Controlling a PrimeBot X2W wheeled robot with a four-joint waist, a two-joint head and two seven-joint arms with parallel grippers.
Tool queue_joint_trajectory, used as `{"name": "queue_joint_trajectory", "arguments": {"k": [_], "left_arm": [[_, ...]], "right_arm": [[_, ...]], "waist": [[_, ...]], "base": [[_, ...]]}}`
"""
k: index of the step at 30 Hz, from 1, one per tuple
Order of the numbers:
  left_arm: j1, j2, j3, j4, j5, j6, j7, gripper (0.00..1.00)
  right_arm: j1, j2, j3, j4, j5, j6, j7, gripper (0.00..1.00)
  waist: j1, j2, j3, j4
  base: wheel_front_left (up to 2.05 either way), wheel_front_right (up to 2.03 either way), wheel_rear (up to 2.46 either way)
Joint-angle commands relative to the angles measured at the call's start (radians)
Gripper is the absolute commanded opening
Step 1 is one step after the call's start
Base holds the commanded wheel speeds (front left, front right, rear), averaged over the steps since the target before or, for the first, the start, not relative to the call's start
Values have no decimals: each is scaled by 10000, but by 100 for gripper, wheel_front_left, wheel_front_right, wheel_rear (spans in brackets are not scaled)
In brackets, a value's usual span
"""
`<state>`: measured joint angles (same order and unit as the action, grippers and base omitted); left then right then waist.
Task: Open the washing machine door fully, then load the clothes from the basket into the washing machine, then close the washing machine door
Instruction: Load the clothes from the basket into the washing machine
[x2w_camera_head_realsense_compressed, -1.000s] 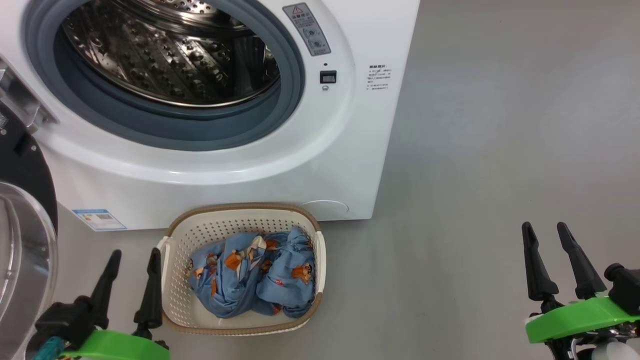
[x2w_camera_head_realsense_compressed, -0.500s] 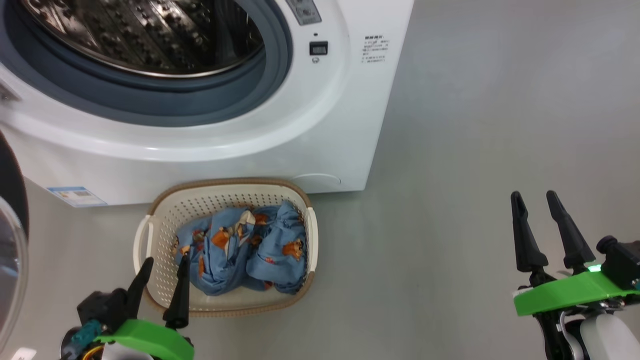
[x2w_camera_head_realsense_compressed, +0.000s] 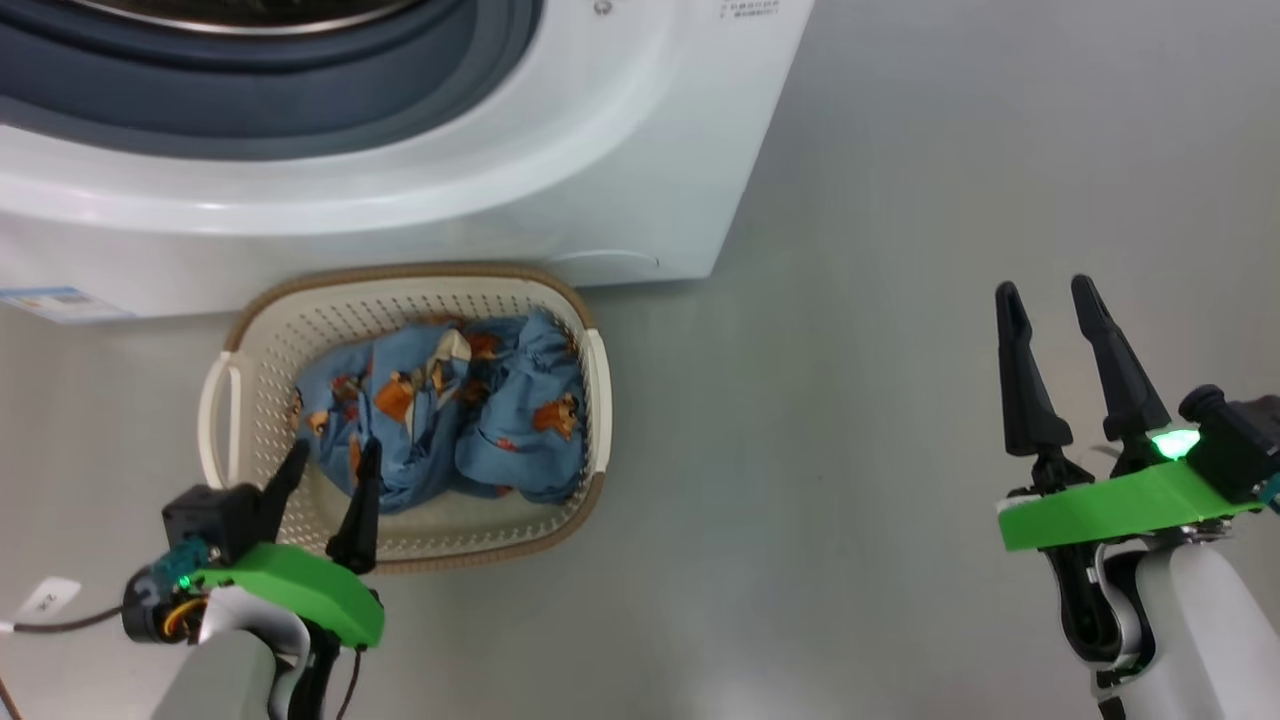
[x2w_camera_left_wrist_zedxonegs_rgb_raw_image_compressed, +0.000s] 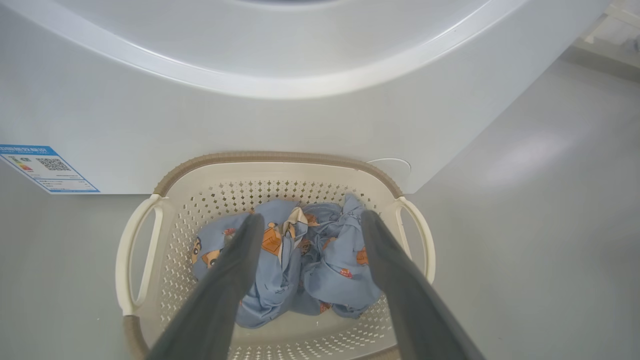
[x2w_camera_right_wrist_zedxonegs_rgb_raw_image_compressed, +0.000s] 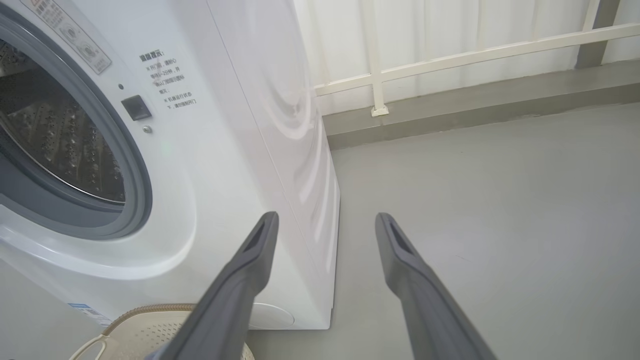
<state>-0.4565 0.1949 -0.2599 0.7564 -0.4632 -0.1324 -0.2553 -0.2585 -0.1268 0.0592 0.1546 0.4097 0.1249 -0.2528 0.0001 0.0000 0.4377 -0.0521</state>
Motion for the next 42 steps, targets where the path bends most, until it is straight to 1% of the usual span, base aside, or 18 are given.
{"name": "queue_joint_trajectory", "arguments": {"k": [1,8,13,31,42], "left_arm": [[-376,373,140,179,-171,17,-65,100],[-1309,641,-389,1229,-430,17,-65,100],[-1791,814,-569,1852,-632,17,-65,100],[-3586,1336,-1647,4490,-1389,17,-3,100],[-4558,1624,-2313,5049,-1411,17,371,100]], "right_arm": [[-218,9,235,-334,-177,58,-90,100],[-632,82,318,-546,-260,58,-90,100],[-811,127,411,-669,-323,58,-90,100],[-1157,146,745,-1016,-381,58,-90,100],[-1254,217,797,-1324,-468,58,-90,100]], "waist": [[-1,0,765,-192],[-1,0,1577,-337],[-1,0,1975,-451],[-1,0,2931,-952],[-1,0,3630,-1102]], "base": [[0,0,0],[0,0,0],[0,0,0],[0,0,0],[0,0,0]]}}
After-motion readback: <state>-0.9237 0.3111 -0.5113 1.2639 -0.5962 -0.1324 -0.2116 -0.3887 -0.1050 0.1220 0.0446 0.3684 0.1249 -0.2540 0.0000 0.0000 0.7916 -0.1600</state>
